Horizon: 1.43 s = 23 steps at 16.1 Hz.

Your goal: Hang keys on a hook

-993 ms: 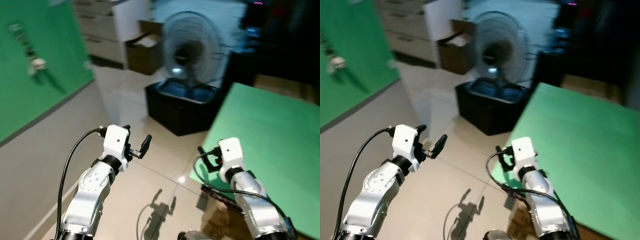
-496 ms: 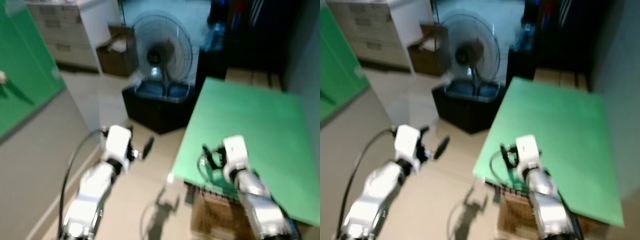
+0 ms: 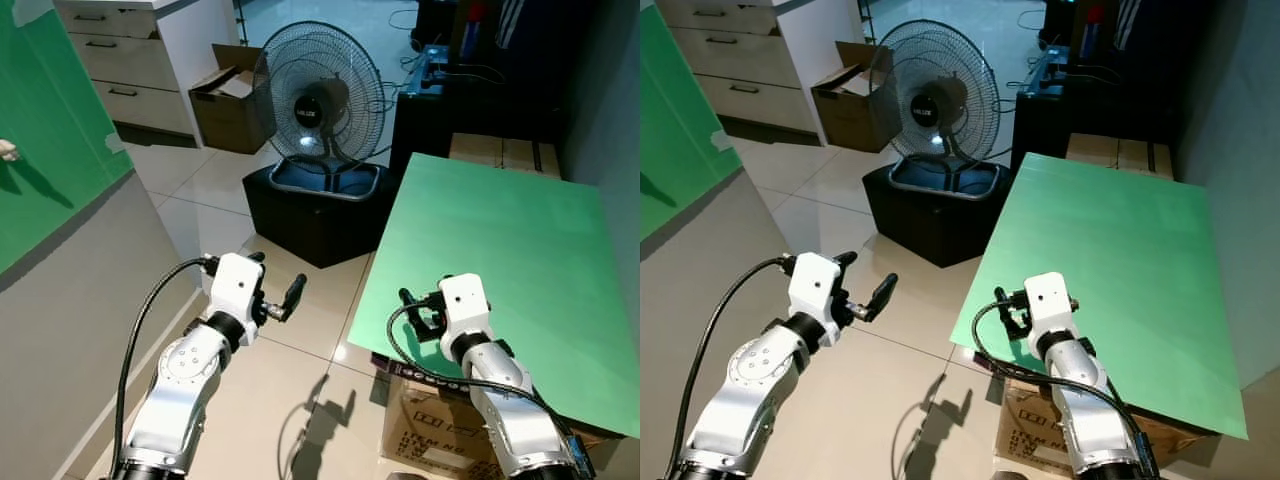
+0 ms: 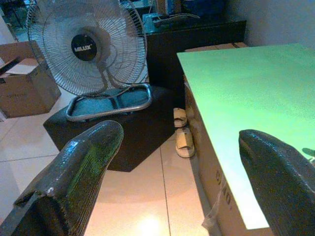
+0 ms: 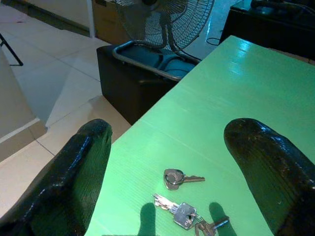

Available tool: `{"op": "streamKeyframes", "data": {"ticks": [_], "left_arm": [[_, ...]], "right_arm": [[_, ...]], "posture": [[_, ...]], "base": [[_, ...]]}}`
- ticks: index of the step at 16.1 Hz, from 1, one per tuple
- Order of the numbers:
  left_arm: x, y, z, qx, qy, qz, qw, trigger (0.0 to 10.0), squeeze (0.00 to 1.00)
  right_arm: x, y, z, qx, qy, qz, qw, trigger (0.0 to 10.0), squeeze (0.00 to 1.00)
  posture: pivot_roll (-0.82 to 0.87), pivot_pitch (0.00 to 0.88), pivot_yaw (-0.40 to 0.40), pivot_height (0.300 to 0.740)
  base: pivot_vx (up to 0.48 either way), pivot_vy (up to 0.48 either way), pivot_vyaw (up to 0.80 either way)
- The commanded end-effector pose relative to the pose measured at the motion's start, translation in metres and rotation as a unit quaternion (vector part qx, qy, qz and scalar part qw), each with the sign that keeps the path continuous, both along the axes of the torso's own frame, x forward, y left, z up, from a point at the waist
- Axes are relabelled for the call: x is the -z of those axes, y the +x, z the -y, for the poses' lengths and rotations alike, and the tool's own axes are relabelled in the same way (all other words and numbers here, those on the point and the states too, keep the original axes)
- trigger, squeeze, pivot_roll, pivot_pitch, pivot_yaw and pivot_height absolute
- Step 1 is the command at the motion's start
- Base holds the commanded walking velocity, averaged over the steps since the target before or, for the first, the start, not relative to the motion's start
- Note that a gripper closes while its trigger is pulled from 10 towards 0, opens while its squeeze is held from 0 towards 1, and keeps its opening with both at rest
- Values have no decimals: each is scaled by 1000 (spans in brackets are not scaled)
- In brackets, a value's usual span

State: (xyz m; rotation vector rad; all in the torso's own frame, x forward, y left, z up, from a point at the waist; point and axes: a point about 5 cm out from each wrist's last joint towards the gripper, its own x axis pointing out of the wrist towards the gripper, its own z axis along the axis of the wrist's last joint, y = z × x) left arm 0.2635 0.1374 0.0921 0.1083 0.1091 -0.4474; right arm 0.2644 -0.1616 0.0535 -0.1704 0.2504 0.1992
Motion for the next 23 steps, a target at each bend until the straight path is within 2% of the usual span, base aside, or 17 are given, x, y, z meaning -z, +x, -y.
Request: {"op": "streamKeyframes", "data": {"ticks": [1, 7, 10, 14, 16, 18, 23], "left_arm": [[-2, 1, 1, 4, 8, 3, 1000, 10000, 0], [-3, 0, 3, 8, 9, 5, 1000, 10000, 0], [-2, 0, 1, 6, 21, 4, 1000, 10000, 0], [-1, 1, 3, 14, 35, 3, 999, 10000, 0], [-2, 2, 4, 15, 34, 4, 999, 10000, 0], [-1, 3, 4, 15, 38, 4, 999, 10000, 0], [0, 3, 3, 7, 46, 7, 999, 10000, 0]], "right_arm": [[-5, 2, -1, 9, 14, 8, 1000, 10000, 0], [-3, 2, -1, 13, 26, 3, 1000, 10000, 0], [-4, 2, 0, 12, 13, 15, 1000, 10000, 0], [-5, 4, 1, 13, -2, 19, 1000, 10000, 0], [-4, 3, 0, 15, 14, 7, 1000, 10000, 0], [-4, 2, -2, 2, -5, 16, 1000, 10000, 0], [-5, 2, -5, -3, -8, 18, 1000, 10000, 0]], "posture": [[-189, 0, 72, 713], [-189, 0, 73, 713], [-191, 0, 77, 713], [-198, 0, 84, 713], [-200, 0, 84, 713], [-201, 0, 84, 713], [-195, 0, 77, 713]], "base": [[0, 0, -581], [0, 0, -671], [0, 0, -727], [0, 0, 0], [0, 0, -675], [0, 0, -741], [0, 0, 0]]}}
